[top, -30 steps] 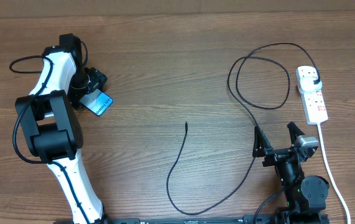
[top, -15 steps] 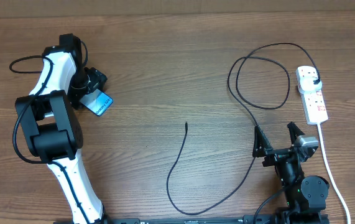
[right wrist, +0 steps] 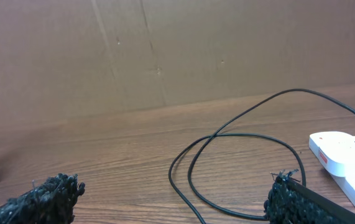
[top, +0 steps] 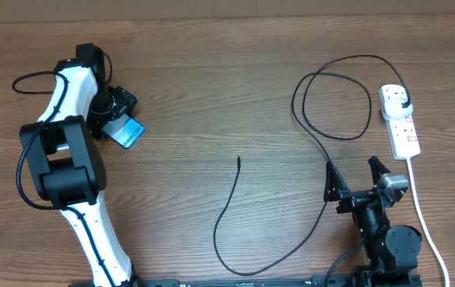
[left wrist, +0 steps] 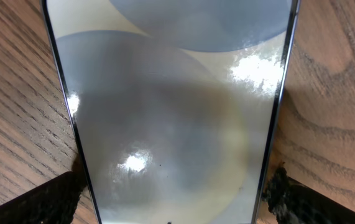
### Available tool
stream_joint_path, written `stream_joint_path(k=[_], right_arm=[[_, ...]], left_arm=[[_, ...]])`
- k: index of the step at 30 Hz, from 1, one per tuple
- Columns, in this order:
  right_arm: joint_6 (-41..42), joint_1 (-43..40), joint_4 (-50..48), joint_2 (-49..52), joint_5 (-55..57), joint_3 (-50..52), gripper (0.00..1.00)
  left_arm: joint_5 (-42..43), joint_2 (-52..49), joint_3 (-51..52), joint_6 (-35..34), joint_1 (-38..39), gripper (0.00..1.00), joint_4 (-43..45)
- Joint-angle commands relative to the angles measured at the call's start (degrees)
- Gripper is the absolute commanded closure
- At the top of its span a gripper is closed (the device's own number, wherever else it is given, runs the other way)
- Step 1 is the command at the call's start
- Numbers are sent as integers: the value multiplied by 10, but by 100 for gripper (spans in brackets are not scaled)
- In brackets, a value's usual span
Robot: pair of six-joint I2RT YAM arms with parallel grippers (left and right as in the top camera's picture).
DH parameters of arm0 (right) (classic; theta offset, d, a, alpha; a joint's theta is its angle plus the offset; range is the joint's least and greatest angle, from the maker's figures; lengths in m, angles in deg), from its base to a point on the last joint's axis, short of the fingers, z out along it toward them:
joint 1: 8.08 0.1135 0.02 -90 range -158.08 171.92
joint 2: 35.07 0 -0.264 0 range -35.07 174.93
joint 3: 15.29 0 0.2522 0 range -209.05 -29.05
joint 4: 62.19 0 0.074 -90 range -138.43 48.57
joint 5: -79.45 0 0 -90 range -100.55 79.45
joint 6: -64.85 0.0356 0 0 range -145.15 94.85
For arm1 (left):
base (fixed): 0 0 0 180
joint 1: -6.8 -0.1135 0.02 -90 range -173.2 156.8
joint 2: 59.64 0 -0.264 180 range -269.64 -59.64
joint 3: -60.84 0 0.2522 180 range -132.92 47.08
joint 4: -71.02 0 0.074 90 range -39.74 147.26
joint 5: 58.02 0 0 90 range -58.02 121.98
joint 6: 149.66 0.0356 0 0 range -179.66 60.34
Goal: Plug charger to phone and switch on socket
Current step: 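Close the left gripper on the phone's short edge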
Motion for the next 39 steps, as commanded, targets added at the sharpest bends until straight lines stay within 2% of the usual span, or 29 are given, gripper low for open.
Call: stream_joint_path(k=[1,5,12,39], right_arm=[[-2,4,-2,-4,5,6,0],[-2,4,-2,-4,5,6,0],[-2,4,-2,-4,5,6,0],[-2,4,-2,-4,5,6,0]], left_arm=[[-11,-12,21,-12,4,0,0],[-10,-12,21,-12,5,1,0],[-11,-12,21,-12,5,8,0],[-11,-12,21,-12,5,18,0]])
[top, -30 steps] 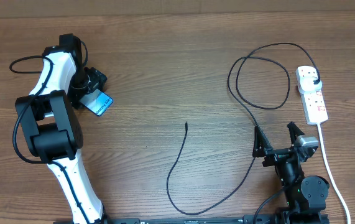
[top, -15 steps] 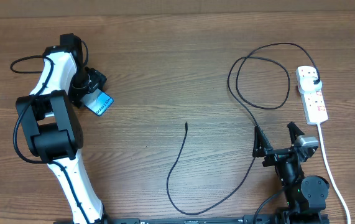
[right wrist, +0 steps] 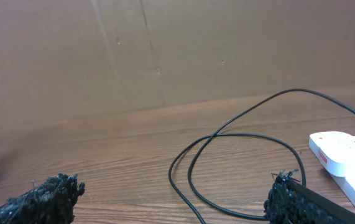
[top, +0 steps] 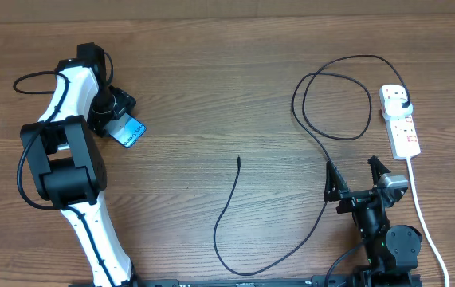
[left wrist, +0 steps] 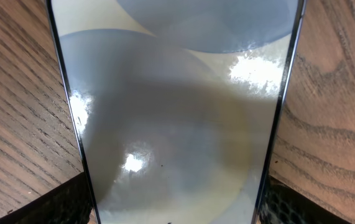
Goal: Plug charger to phone and switch on socket
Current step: 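Close the left gripper on the phone's short edge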
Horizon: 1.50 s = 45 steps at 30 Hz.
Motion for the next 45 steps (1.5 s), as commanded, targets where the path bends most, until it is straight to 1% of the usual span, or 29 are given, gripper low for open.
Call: stream_joint_path(k=[1,5,17,27,30,31,32,45], right_arm=[[-2,4,-2,-4,5,6,0],[-2,4,-2,-4,5,6,0],[-2,4,-2,-4,5,6,0],[-2,4,-2,-4,5,6,0],[-2,4,-2,-4,5,6,0],[-2,4,-2,-4,5,6,0],[-2,4,-2,-4,5,6,0],[-2,4,-2,-4,5,6,0]], left_arm=[[-14,-12,20,-6,5,20,-4],[-14,-12,20,-6,6,26,-4],[-14,-12,20,-6,9,37,-4],[-14,-12,20,-6,9,75,-4],[-14,-12,20,-6,9,89,-4],[-14,-12,20,-6,9,94,-4],[-14,-12,20,-6,9,96,-4],[-14,1,20,-6,9,96,-16]])
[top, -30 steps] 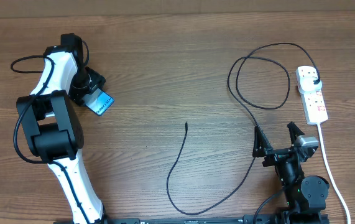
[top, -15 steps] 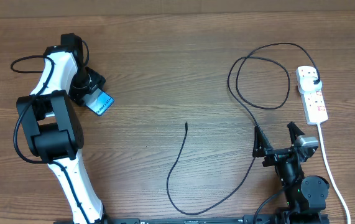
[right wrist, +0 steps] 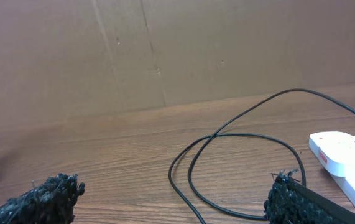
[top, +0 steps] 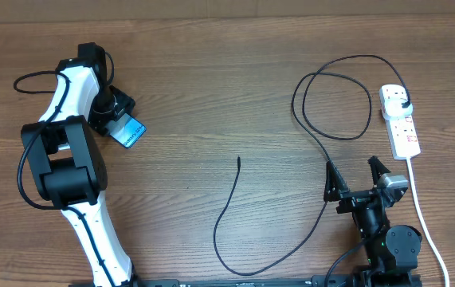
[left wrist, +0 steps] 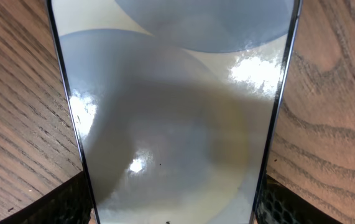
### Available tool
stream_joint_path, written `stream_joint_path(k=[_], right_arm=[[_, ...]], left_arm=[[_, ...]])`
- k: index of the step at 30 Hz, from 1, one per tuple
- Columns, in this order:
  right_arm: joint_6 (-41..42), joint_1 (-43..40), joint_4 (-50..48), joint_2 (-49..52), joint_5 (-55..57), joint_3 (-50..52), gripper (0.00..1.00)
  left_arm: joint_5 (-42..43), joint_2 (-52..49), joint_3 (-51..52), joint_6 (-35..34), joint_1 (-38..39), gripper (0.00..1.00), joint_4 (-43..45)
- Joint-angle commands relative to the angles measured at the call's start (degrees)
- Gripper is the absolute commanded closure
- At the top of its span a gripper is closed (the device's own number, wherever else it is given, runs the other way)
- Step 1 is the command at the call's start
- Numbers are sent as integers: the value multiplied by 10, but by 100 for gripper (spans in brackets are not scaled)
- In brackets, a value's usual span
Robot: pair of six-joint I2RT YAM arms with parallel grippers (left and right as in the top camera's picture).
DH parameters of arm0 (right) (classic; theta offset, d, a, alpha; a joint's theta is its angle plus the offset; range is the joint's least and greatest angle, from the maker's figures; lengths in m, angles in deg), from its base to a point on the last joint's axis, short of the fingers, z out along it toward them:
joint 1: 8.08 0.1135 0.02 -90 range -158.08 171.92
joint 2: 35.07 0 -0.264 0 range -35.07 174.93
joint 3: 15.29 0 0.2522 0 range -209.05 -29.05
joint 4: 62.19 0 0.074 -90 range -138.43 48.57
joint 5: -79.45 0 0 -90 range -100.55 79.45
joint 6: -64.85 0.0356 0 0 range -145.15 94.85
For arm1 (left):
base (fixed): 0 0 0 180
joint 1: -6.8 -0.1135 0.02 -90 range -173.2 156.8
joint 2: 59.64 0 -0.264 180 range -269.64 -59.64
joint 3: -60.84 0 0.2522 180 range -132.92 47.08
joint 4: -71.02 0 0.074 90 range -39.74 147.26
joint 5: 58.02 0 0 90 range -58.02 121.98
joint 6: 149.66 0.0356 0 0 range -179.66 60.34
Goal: Plug charger to phone and switch on socket
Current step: 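Close the left gripper on the phone's short edge, then lift the phone with the left gripper and tilt it upright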
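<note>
The phone point(top: 130, 131) lies flat on the table at the left, its glossy screen point(left wrist: 177, 106) filling the left wrist view. My left gripper point(top: 115, 117) is shut on the phone's end, and both fingers point(left wrist: 68, 202) press against its long edges. The black charger cable point(top: 229, 206) runs from the white socket strip point(top: 400, 122) through a loop to a free tip at mid-table, far from the phone. My right gripper point(top: 354, 178) stands open at the front right, over the cable point(right wrist: 227, 134), with nothing between its fingers point(right wrist: 40, 198).
The socket strip point(right wrist: 345, 158) lies at the right edge, with the charger plug in its far end and a white lead trailing toward the front. A brown cardboard wall closes off the back of the table.
At first my left gripper's fingers stood on either side of the phone with small gaps. Then they were pressed against its edges, and they stay so now. The phone, cable and right arm have kept their places.
</note>
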Motion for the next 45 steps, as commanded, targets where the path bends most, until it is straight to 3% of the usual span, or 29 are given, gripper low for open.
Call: stream_joint_path(k=[1,19,27,45], right_arm=[[-2,4,-2,-4,5,6,0],[-2,4,-2,-4,5,6,0],[-2,4,-2,-4,5,6,0],[-2,4,-2,-4,5,6,0]], left_arm=[[-13,3,20,-4,6,95,-12],[-9,145,20,-4,7,96,-29],[59,193,20,-4,7,96,-47],[412,196,20,-4,7,96,-153]])
